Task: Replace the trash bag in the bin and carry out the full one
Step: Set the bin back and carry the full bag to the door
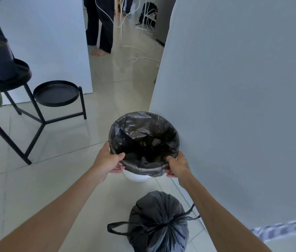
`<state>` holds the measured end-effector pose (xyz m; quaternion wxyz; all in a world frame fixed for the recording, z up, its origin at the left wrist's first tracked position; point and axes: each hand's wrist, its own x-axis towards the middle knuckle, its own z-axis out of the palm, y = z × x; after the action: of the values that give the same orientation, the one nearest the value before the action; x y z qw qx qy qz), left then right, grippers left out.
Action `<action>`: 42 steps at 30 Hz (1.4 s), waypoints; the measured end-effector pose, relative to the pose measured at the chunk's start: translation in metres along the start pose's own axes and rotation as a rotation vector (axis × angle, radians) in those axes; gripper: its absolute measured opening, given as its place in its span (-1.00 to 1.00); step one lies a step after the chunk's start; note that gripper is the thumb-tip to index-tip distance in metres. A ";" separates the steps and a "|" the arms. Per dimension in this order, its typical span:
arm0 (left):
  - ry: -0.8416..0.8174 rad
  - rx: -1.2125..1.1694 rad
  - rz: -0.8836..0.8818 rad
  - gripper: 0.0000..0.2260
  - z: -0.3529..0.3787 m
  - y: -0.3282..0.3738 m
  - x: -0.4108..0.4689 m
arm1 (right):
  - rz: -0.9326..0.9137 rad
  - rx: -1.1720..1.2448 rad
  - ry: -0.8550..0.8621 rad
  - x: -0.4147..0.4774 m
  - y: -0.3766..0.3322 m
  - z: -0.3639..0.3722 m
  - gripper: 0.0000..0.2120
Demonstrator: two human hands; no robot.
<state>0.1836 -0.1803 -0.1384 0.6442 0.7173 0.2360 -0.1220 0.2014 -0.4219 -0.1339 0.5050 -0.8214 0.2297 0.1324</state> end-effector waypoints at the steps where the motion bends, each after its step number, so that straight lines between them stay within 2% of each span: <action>1: -0.002 0.026 -0.003 -0.62 -0.001 -0.001 -0.002 | 0.009 0.000 -0.024 -0.002 0.001 -0.002 -0.70; 5: -0.005 0.124 -0.021 -0.52 -0.002 -0.001 -0.017 | 0.013 -0.057 -0.061 -0.017 0.007 -0.018 -0.28; 7: 0.009 0.148 -0.033 -0.44 -0.001 0.002 -0.025 | 0.019 -0.084 -0.059 -0.026 0.010 -0.027 -0.24; 12: 0.150 0.188 -0.011 -0.27 0.002 -0.005 -0.048 | 0.037 -0.090 -0.066 -0.061 0.026 -0.054 -0.30; 14: 0.205 0.230 0.021 -0.33 0.007 -0.007 -0.063 | 0.040 -0.092 -0.068 -0.079 0.035 -0.063 -0.32; 16: 0.204 0.257 0.049 -0.49 0.012 -0.007 -0.088 | 0.032 -0.102 -0.070 -0.102 0.043 -0.073 -0.36; 19: 0.141 0.340 0.100 -0.85 0.020 -0.004 -0.125 | 0.008 -0.183 -0.070 -0.129 0.050 -0.078 -0.50; 20: 0.099 0.375 0.126 -0.92 0.023 -0.004 -0.140 | -0.014 -0.225 -0.069 -0.138 0.054 -0.079 -0.54; 25: -0.082 0.589 0.252 -0.77 0.031 -0.023 -0.178 | -0.172 -0.575 -0.074 -0.172 0.070 -0.078 -0.60; 29: -0.149 0.867 0.331 -0.82 0.036 -0.047 -0.186 | -0.193 -0.740 -0.106 -0.174 0.087 -0.075 -0.63; 33: -0.256 1.035 0.301 -0.58 0.046 -0.070 -0.173 | -0.214 -0.907 -0.139 -0.160 0.110 -0.066 -0.61; 38: -0.298 1.460 0.308 -0.02 0.067 -0.101 -0.138 | -0.277 -1.006 -0.173 -0.107 0.135 -0.055 -0.53; 40: -0.319 1.535 0.246 0.07 0.076 -0.113 -0.117 | -0.291 -1.122 -0.208 -0.076 0.147 -0.044 -0.38; 42: -0.305 1.531 0.194 0.04 0.079 -0.122 -0.102 | -0.251 -1.269 -0.217 -0.056 0.158 -0.037 -0.18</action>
<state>0.0463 -0.2697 -0.2062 0.0039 0.9542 -0.0684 -0.2911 0.0719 -0.5024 -0.2136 -0.0457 -0.9624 -0.0428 0.2642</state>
